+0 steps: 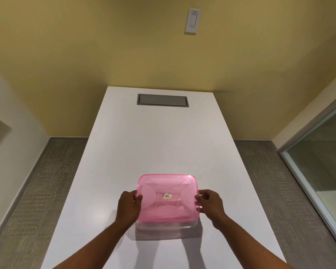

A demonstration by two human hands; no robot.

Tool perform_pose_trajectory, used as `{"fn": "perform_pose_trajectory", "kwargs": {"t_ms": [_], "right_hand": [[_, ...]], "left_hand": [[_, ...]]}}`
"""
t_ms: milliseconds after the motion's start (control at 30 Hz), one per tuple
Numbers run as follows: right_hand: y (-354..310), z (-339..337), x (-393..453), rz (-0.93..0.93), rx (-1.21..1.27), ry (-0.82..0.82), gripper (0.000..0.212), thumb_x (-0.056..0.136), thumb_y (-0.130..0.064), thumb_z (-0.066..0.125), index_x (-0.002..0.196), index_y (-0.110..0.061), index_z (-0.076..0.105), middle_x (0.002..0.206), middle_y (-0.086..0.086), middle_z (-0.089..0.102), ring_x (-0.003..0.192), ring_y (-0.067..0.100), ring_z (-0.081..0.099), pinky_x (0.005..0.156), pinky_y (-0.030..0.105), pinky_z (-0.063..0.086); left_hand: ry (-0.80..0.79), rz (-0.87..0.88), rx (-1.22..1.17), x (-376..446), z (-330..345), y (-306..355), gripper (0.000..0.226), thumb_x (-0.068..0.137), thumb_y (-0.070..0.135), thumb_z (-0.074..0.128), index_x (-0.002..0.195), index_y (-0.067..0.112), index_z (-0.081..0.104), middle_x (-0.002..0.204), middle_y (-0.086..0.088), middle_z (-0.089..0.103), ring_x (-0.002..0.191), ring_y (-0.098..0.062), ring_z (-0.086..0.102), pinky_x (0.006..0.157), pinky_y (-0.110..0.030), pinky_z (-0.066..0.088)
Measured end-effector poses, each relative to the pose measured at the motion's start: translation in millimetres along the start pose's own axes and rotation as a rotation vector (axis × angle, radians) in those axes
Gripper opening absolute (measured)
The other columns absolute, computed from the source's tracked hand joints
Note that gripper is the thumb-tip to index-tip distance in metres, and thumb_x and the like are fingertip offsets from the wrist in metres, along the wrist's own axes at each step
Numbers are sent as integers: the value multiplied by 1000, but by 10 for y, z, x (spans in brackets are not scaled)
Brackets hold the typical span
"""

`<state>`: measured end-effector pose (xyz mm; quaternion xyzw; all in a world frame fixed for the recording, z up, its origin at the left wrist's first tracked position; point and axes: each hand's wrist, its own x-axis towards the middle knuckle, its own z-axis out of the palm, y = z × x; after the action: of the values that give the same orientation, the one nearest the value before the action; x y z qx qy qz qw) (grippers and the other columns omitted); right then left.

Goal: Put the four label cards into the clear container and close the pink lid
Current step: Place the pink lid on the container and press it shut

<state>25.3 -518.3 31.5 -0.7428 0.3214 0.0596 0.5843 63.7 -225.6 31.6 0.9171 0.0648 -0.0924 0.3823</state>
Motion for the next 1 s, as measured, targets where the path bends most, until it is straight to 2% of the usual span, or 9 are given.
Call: {"fn": "perform_pose_trajectory", "kwargs": {"t_ms": [67, 133, 233, 300, 367, 500, 600, 833, 1000], "right_hand": [[78, 14, -27, -15, -63, 14, 12, 91, -6, 71, 103, -7, 72, 82, 13, 77, 73, 27, 74, 71, 48, 66], [144, 33, -46, -38, -135, 18, 9, 90, -9, 72, 99, -11, 75, 78, 9, 77, 72, 30, 75, 74, 49, 65], [178, 61, -37, -64, -254, 26, 9, 90, -16, 72, 98, -17, 76, 79, 1, 77, 70, 26, 75, 80, 45, 62], [173, 86, -23, -74, -308, 30, 13, 90, -19, 71, 102, -18, 77, 86, -1, 77, 78, 24, 74, 83, 42, 60], [162, 121, -22, -88, -356, 47, 17, 90, -22, 70, 106, -18, 76, 90, -5, 76, 85, 20, 71, 83, 36, 57], [161, 181, -32, -130, -449, 85, 22, 94, -23, 66, 113, -16, 72, 93, -4, 72, 89, 17, 67, 80, 31, 49], [160, 220, -36, -140, -510, 116, 21, 95, -22, 63, 112, -15, 71, 92, -2, 71, 89, 19, 65, 78, 32, 48], [189, 208, -5, -114, -603, 91, 18, 93, -21, 62, 105, -12, 72, 94, 2, 70, 90, 21, 64, 82, 34, 52], [192, 210, 11, -113, -591, 90, 20, 93, -21, 63, 108, -11, 71, 97, 3, 71, 94, 22, 66, 84, 34, 52]], "left_hand": [[-20, -13, 57, -39, 29, -71, 31, 96, 16, 58, 65, 15, 55, 59, 0, 47, 64, -25, 54, 58, -31, 32], [-42, -52, 71, -65, 59, -130, 24, 95, 17, 59, 77, 4, 68, 66, -10, 54, 78, -36, 65, 65, -34, 41], [-66, -122, 90, -99, 112, -177, 30, 95, 20, 59, 93, -9, 69, 78, -21, 59, 91, -41, 66, 78, -39, 49], [-78, -166, 106, -123, 150, -192, 33, 96, 22, 58, 97, -9, 69, 94, -27, 66, 95, -40, 66, 84, -40, 50], [-71, -193, 96, -135, 169, -195, 32, 97, 22, 57, 100, -7, 70, 102, -27, 67, 96, -39, 66, 85, -41, 52], [-56, -220, 94, -120, 162, -181, 31, 96, 23, 57, 102, -3, 72, 104, -24, 64, 95, -38, 66, 84, -42, 54], [-63, -216, 119, -99, 147, -152, 29, 96, 24, 56, 94, -1, 72, 102, -21, 63, 92, -35, 66, 82, -41, 54], [-88, -201, 160, -29, 145, -130, 27, 98, 28, 55, 101, 7, 71, 111, -13, 58, 100, -28, 64, 85, -35, 50], [-86, -217, 127, 24, 163, -161, 29, 96, 26, 57, 98, 3, 73, 107, -16, 65, 97, -30, 66, 86, -38, 52]]}}
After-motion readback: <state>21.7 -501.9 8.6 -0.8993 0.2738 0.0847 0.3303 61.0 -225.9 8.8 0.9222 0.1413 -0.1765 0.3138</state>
